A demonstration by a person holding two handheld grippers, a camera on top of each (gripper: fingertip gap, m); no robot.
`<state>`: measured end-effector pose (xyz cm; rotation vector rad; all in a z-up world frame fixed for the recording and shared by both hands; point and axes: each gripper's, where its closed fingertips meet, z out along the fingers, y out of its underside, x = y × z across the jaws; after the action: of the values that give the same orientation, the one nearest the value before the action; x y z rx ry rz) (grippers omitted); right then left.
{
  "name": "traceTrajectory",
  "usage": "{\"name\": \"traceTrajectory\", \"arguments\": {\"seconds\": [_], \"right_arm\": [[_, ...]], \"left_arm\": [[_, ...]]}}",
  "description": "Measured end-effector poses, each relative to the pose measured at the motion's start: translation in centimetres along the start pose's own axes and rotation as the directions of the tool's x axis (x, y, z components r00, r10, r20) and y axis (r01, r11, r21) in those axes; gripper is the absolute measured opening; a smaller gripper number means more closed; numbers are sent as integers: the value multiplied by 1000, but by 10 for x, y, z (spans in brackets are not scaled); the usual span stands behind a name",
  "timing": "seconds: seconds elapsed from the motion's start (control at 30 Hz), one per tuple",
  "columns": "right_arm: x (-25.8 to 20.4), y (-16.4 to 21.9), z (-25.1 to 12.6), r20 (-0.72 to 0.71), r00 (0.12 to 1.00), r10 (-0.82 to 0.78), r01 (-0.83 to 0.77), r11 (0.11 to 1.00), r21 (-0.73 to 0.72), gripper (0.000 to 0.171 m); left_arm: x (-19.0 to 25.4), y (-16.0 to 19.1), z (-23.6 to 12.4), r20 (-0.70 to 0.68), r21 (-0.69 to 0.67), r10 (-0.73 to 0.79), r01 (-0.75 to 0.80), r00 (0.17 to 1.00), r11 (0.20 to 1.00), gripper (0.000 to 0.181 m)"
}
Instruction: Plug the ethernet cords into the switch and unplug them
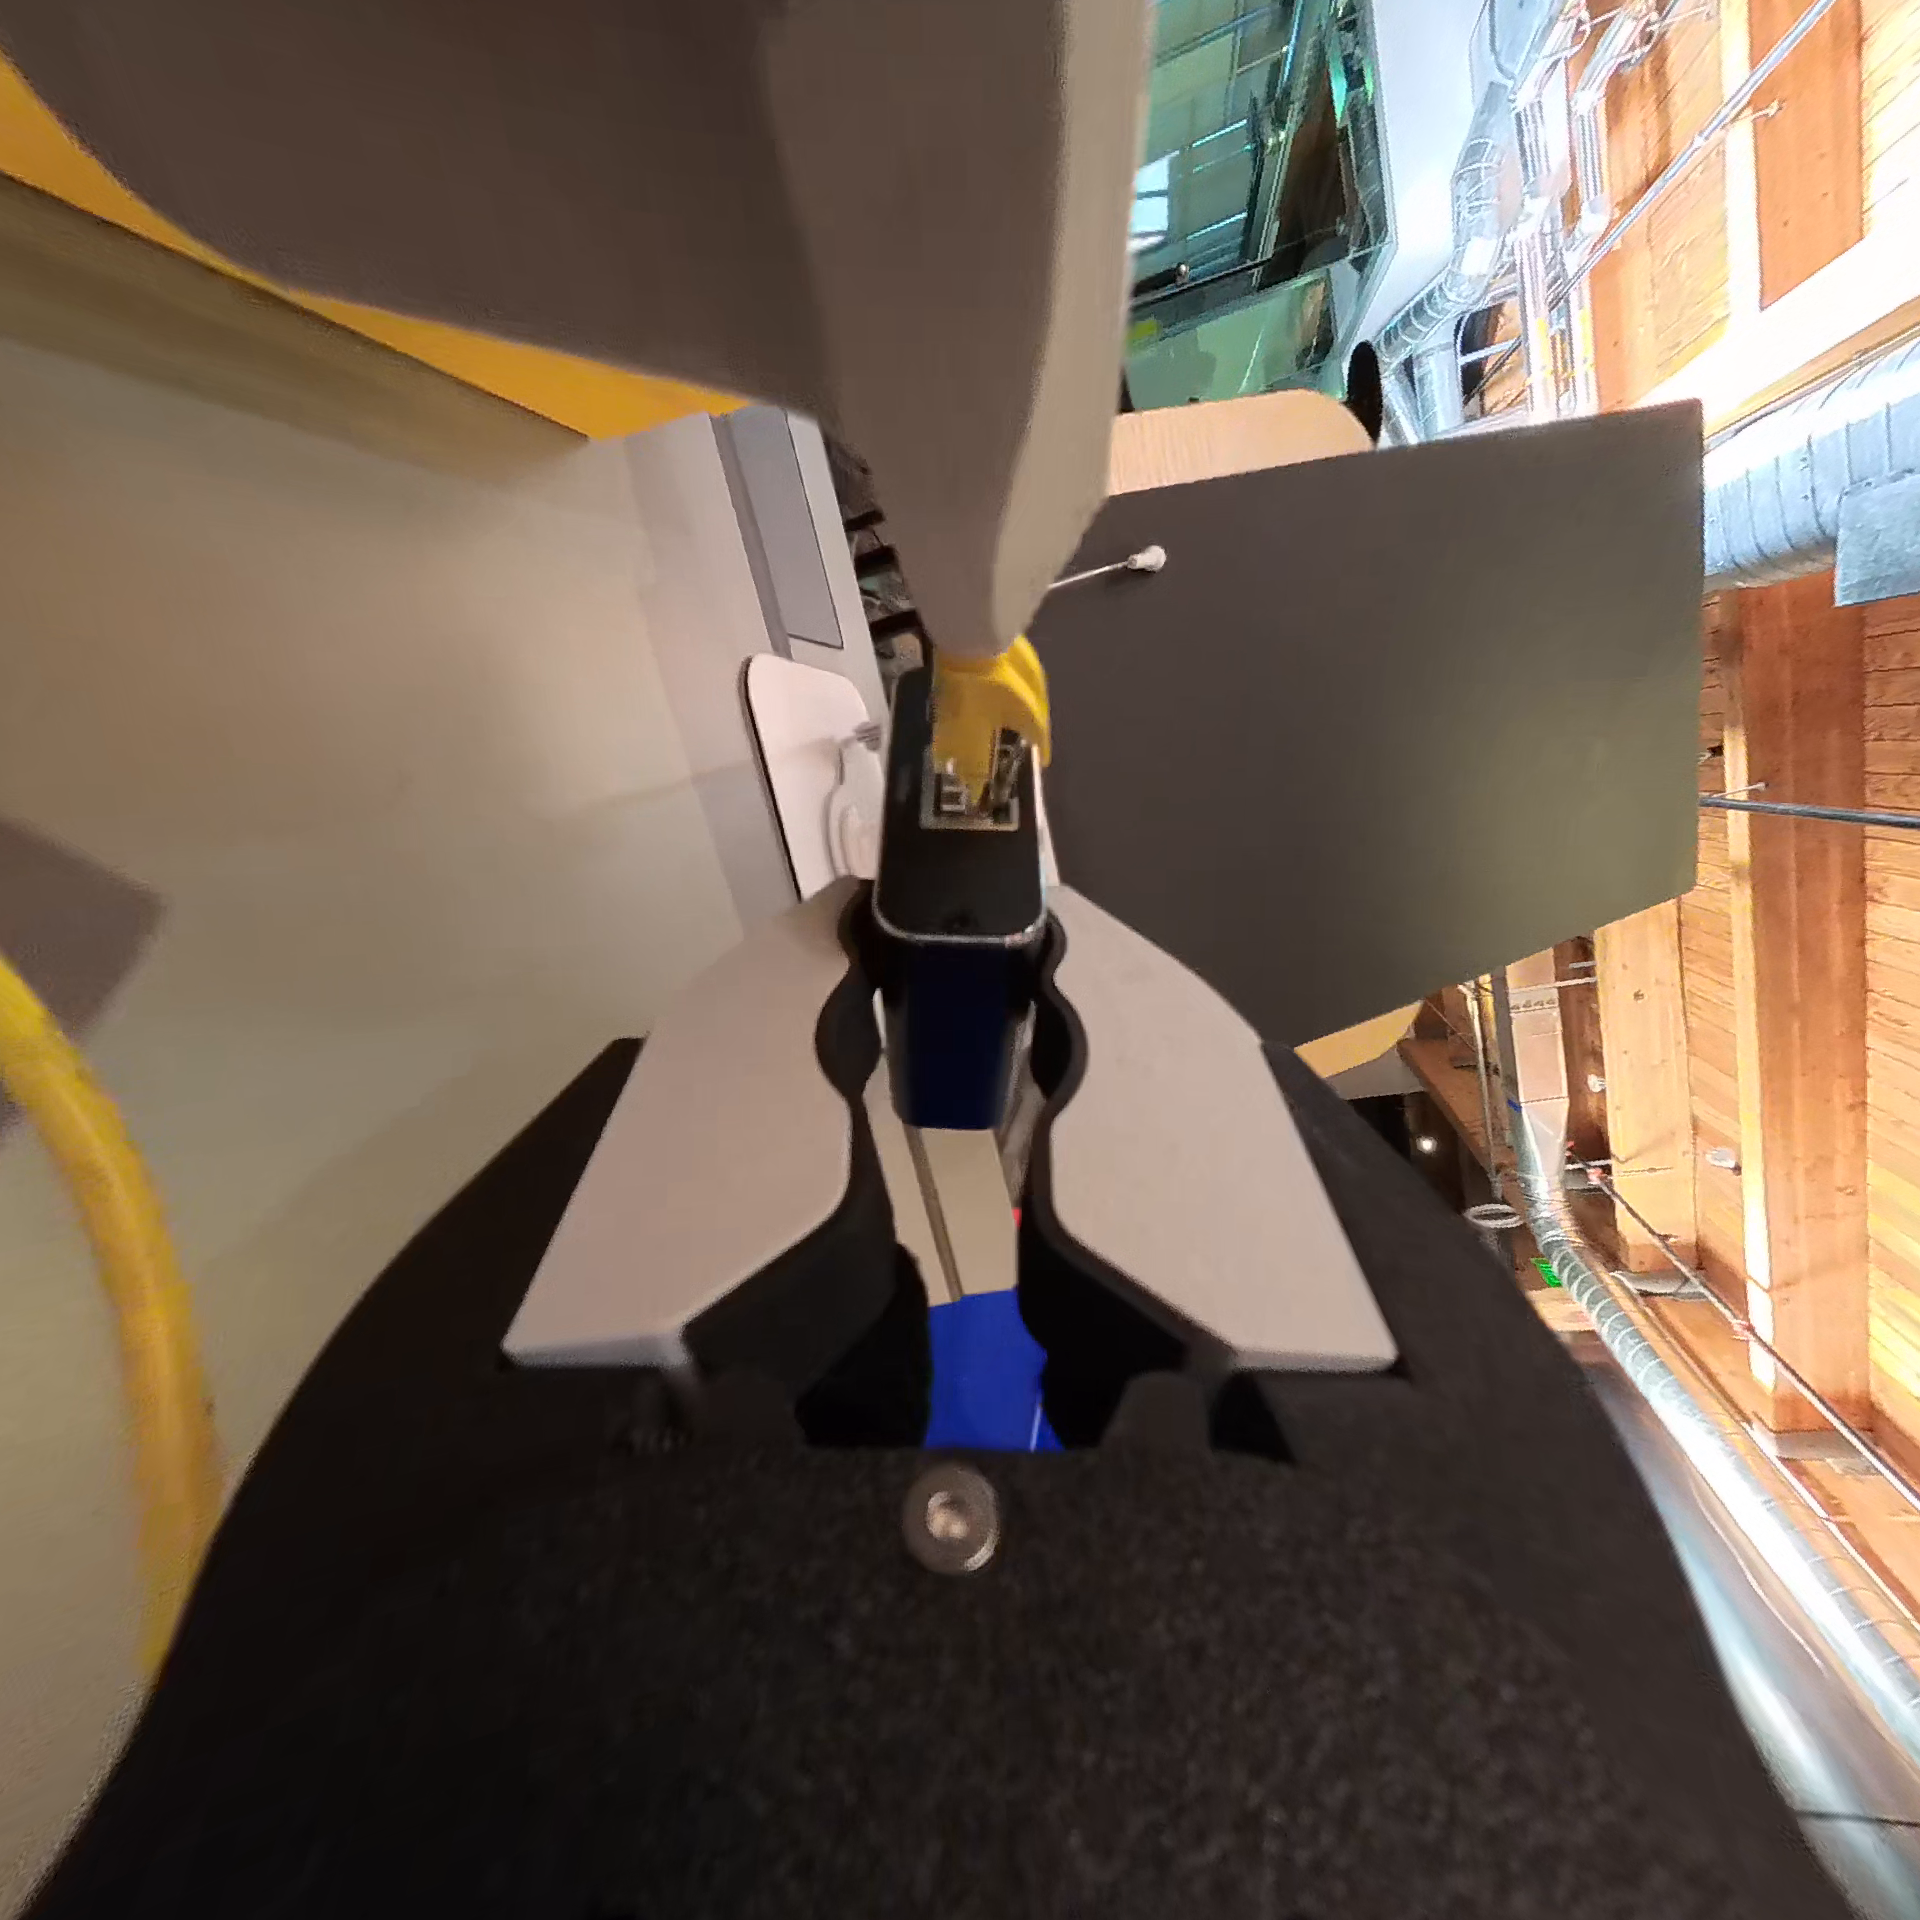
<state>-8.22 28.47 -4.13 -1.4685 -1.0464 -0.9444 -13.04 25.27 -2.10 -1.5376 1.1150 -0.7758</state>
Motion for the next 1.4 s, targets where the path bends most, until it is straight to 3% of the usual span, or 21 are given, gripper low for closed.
{"name": "traceTrajectory", "arguments": {"seconds": [0.23,0.57,0.67,0.87,0.97,1.07,1.13,1.2,1.3,1.4], "right_arm": [[-2,-3,-4,2,1000,-10,10,995,102,26],[-15,-4,-5,62,998,-18,9,990,138,25],[-15,-2,-1,72,997,18,-26,993,115,26],[-20,-7,-1,153,979,135,-166,963,212,26],[-21,15,5,222,951,214,-244,963,117,43],[-19,34,8,279,910,308,-321,947,4,41],[-12,35,5,319,848,423,-431,901,-49,40],[1,29,0,353,726,590,-601,794,-89,34],[5,3,-13,511,412,755,-820,551,-153,44],[-3,-10,-21,638,98,764,-896,347,-277,62]], "left_arm": [[4,2,-1,-100,3,-73,74,992,997,10],[12,10,2,-65,-35,38,-40,997,999,11],[8,10,5,-53,-22,17,-19,998,1000,10],[-5,11,1,-50,-31,-66,65,997,997,10],[-23,6,-6,47,-34,-24,25,999,999,10],[-32,4,-10,148,-61,88,-80,985,995,10],[-32,7,-9,207,-109,208,-189,956,976,10],[-26,11,-6,241,-153,346,-316,907,936,10],[-11,16,2,258,-196,493,-455,831,869,10],[3,18,7,271,-203,548,-509,792,836,10]]}}
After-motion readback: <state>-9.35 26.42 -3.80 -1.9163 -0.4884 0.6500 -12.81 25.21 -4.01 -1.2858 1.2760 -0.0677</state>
